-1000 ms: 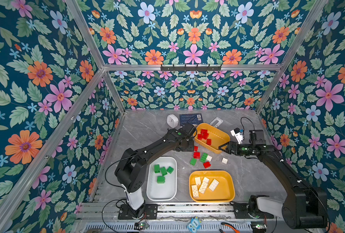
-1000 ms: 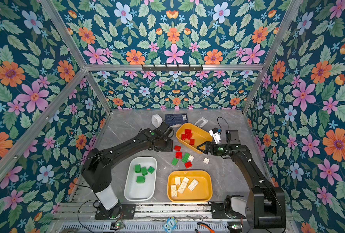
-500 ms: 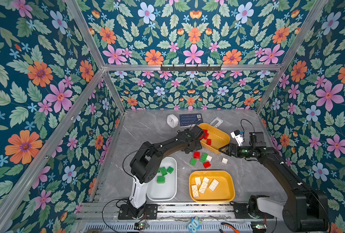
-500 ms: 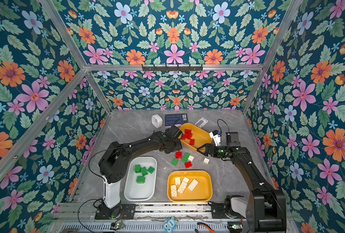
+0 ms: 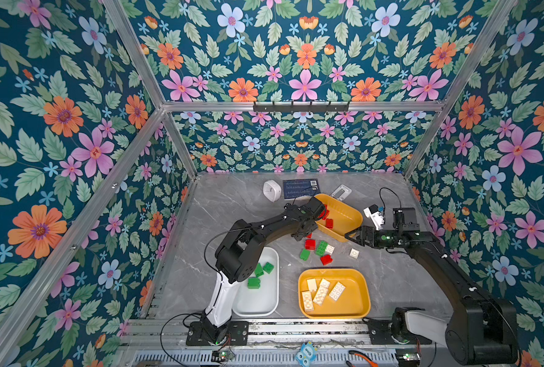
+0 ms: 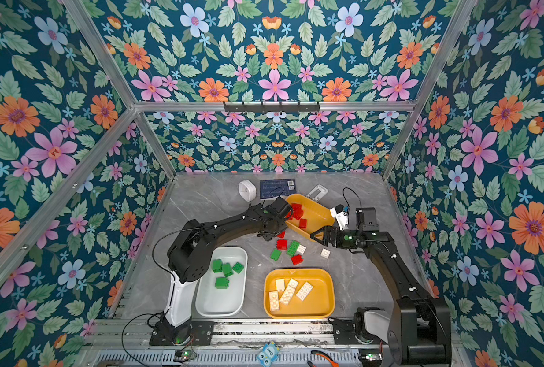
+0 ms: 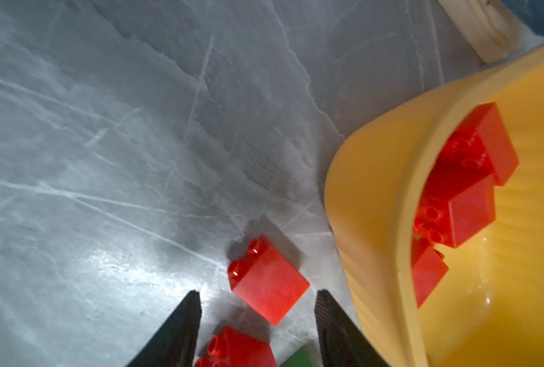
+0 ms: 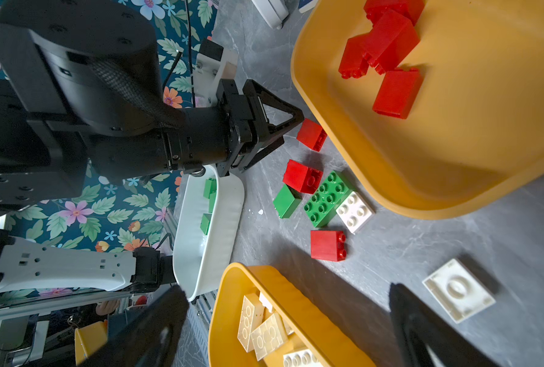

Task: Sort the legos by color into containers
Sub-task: 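Reach the left gripper to a red brick in the pile and grasp it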

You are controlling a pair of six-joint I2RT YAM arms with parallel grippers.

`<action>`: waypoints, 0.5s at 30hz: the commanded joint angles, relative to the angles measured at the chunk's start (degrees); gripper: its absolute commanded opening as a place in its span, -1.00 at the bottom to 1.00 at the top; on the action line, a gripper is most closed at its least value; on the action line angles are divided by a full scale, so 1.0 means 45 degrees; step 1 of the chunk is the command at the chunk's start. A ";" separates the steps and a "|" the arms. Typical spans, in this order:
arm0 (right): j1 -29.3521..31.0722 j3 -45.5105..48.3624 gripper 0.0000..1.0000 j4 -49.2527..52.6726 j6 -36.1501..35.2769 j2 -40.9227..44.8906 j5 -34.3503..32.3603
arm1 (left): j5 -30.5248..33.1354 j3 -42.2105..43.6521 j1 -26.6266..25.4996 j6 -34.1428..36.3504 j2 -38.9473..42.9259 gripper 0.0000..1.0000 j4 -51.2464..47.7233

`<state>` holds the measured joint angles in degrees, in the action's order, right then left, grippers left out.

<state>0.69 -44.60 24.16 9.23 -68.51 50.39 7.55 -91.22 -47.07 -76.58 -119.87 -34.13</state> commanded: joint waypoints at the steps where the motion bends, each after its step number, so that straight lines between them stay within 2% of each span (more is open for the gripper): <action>1: 0.0016 0.0013 0.98 -0.0134 -0.0070 0.0022 0.0052 | 0.0189 -0.0226 0.0028 -0.0673 -0.0282 0.20 -0.0423; 15: 0.0004 -0.0050 0.98 -0.0146 -0.0060 -0.0068 0.0069 | 0.0116 -0.1425 0.0023 -0.1025 -0.1514 0.16 -0.1243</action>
<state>0.69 -44.58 24.16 9.21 -68.69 50.39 7.55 -97.14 -46.98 -80.64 -126.21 -36.49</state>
